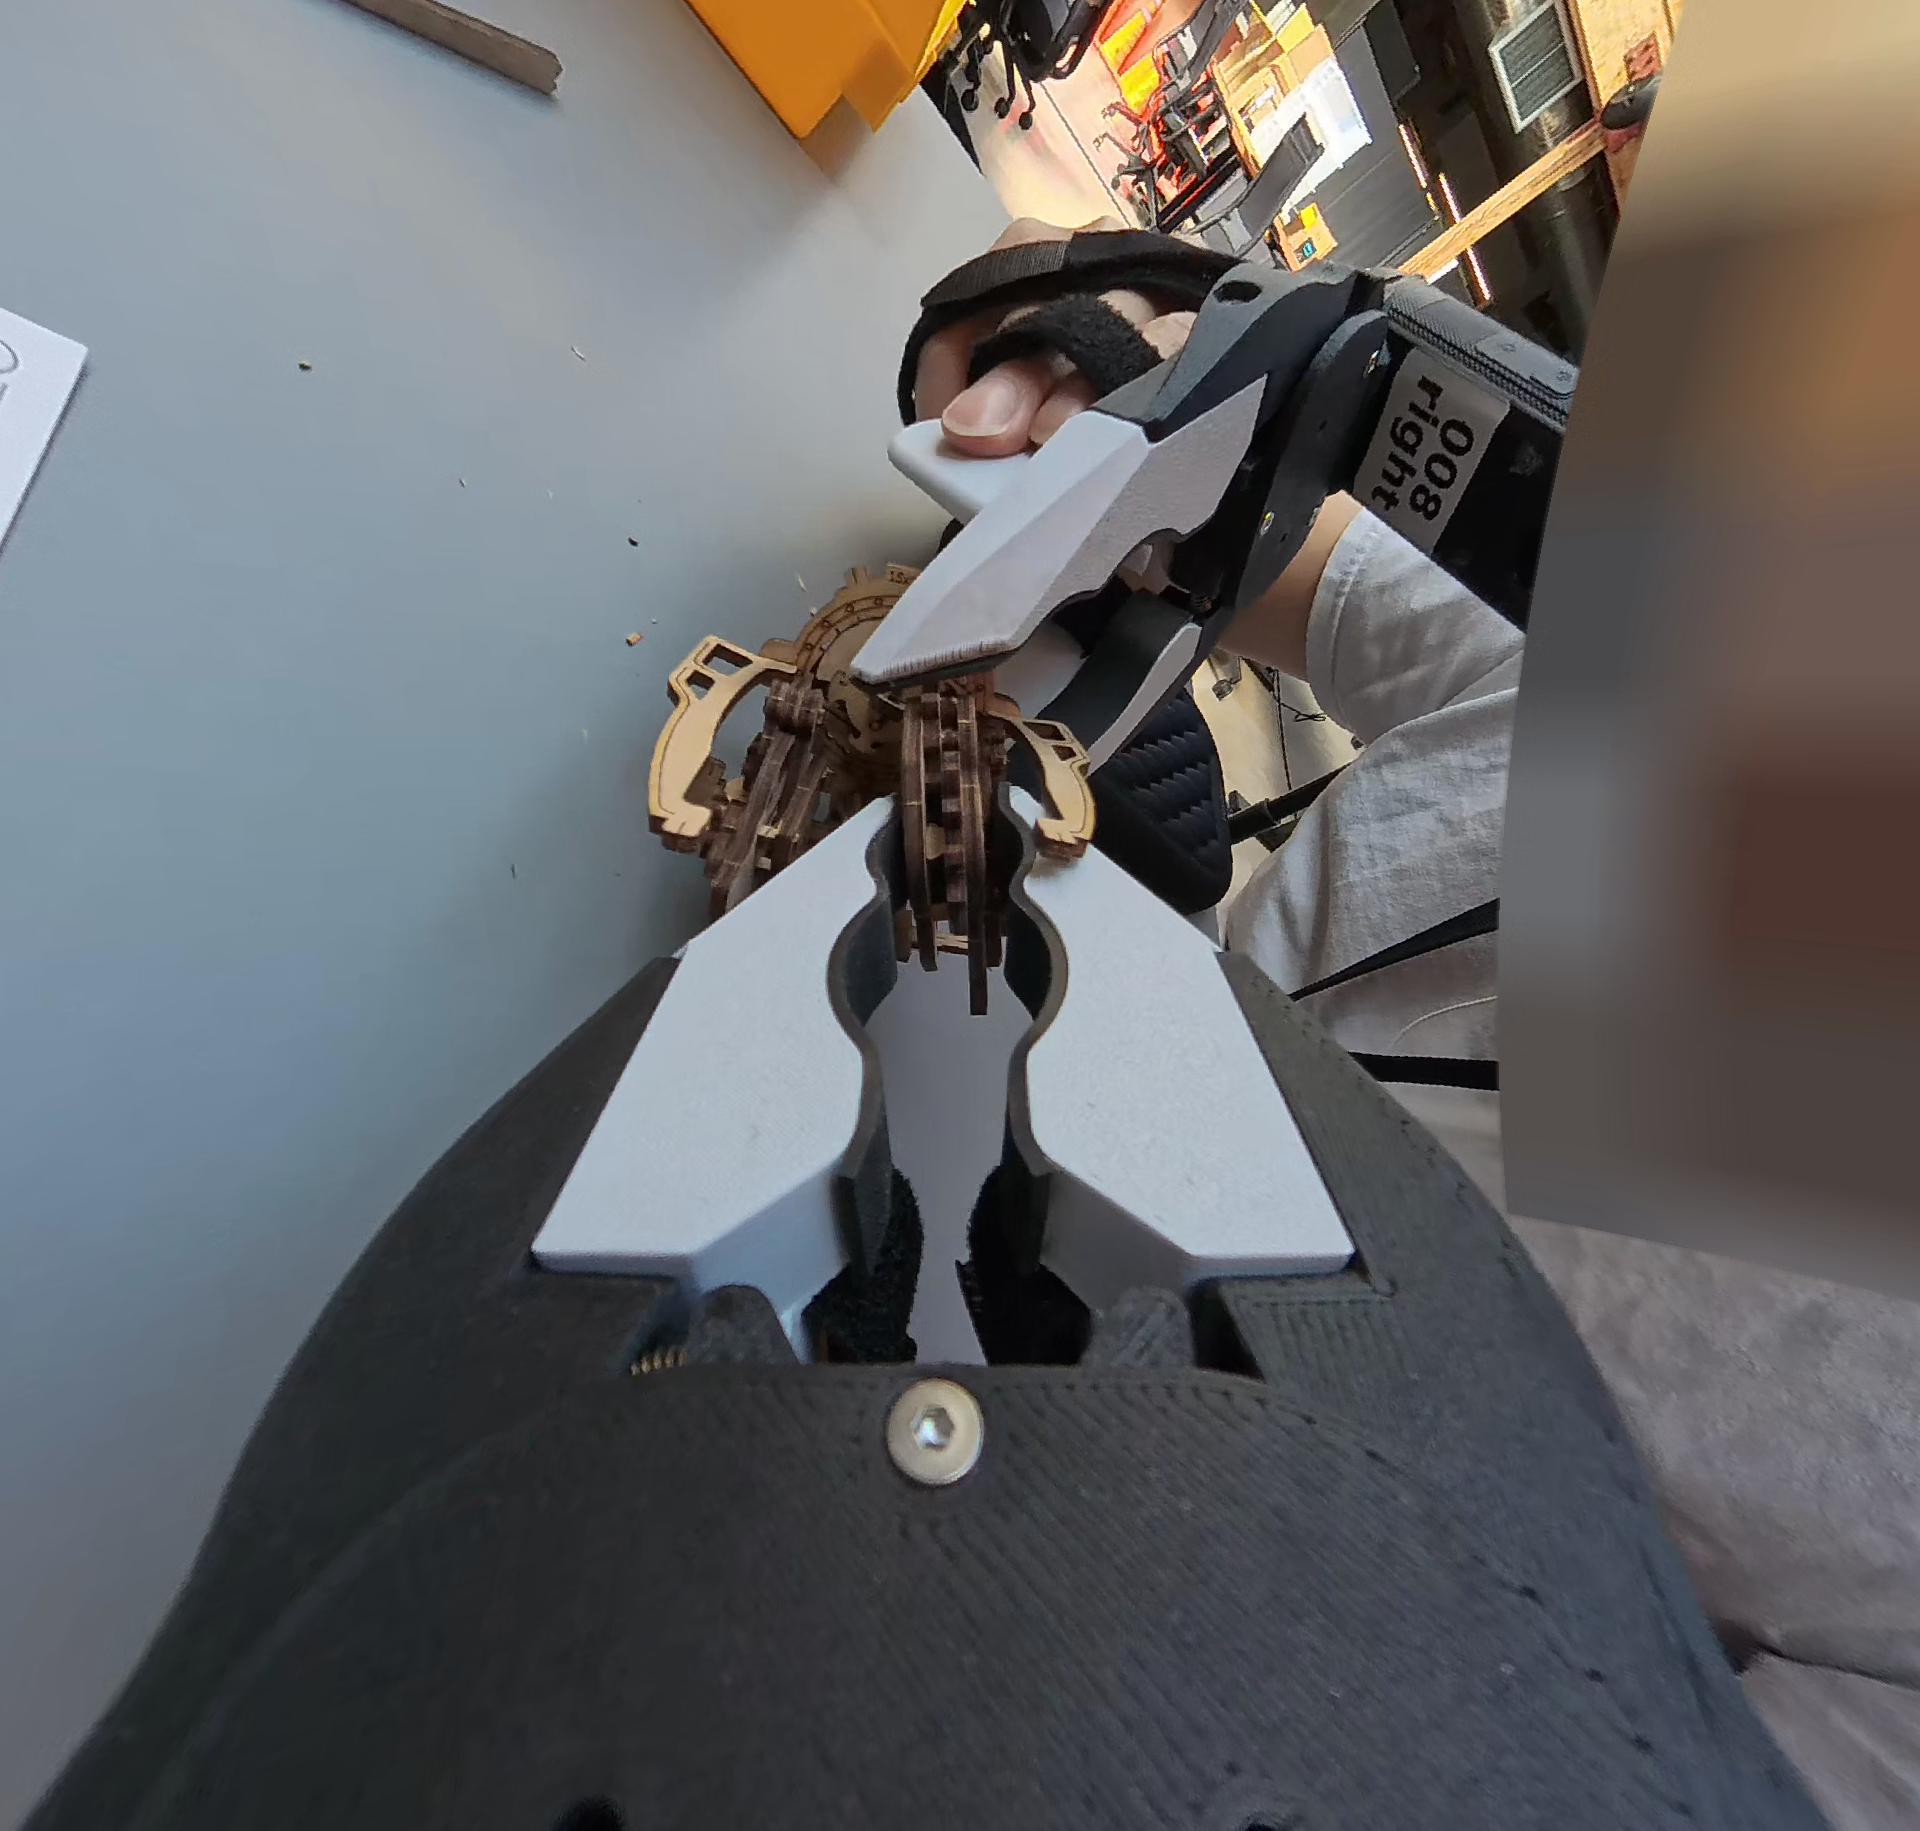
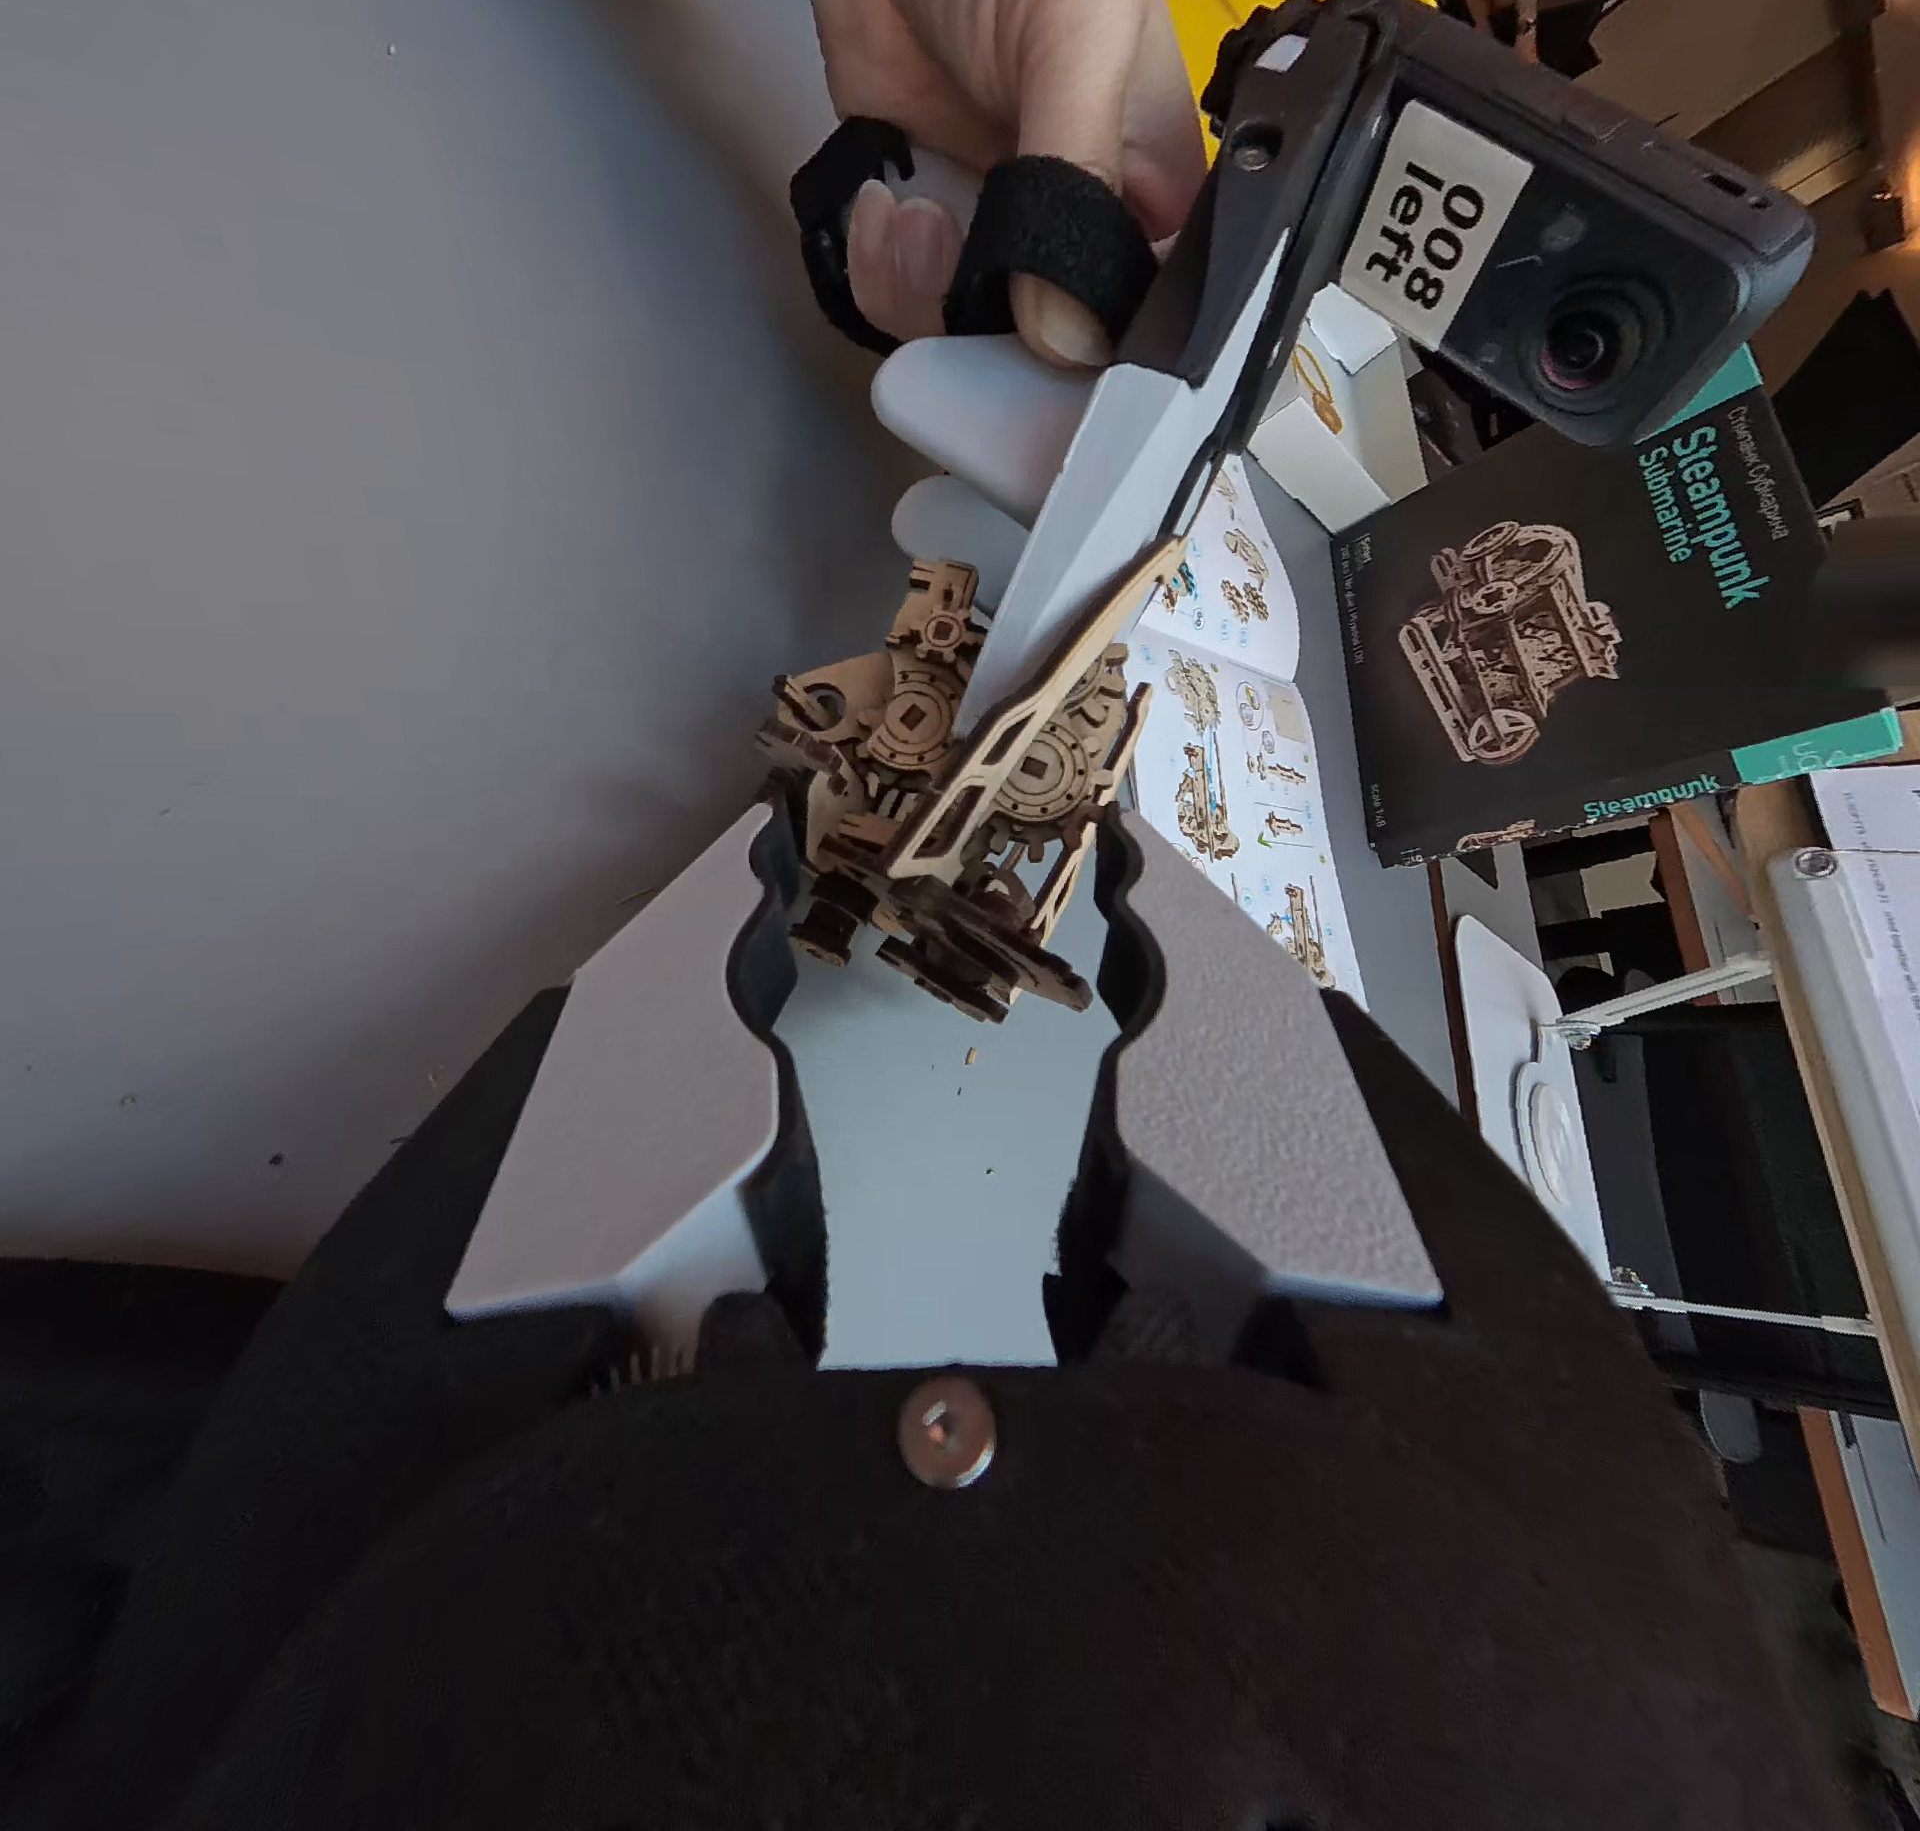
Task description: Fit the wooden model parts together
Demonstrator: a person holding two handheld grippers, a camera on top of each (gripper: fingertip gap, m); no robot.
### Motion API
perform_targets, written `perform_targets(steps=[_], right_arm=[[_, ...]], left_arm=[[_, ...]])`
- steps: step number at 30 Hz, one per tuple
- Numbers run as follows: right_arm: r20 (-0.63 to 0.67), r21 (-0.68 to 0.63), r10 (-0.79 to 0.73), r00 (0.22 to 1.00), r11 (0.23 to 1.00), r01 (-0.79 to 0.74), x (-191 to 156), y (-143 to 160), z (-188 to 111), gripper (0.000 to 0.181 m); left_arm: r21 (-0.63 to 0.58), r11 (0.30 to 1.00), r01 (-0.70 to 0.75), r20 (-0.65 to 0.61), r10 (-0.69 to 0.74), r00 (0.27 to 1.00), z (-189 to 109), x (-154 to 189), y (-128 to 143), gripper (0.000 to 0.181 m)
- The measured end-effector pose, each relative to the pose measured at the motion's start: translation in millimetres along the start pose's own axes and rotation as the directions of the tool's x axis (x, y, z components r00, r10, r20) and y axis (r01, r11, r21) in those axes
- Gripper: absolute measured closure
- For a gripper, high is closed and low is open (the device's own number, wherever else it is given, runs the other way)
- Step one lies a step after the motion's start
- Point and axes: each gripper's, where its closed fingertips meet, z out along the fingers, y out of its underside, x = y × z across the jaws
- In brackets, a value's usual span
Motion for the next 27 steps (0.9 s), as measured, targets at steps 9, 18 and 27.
perform_targets(steps=[9, 18, 27], right_arm=[[-0.013, -0.017, 0.024, 1.0, 1.0, -0.025, 2.9, 0.5, -1.4, 0.127], [0.006, 0.002, 0.061, 0.998, 0.998, -0.061, 2.5, 0.3, -0.8, 0.125], [0.019, -0.028, 0.049, 0.999, 0.998, -0.049, -2.5, 2.6, 3.7, 0.123]], left_arm=[[0.006, 0.996, -0.083, 0.007, 0.083, 0.996, -0.5, 0.6, -2.3, 0.168], [-0.004, 0.993, -0.114, 0.013, 0.114, 0.993, -0.2, 0.4, -1.6, 0.168], [-0.038, 0.988, -0.148, 0.054, 0.15, 0.987, 2.3, -0.9, 1.8, 0.168]])
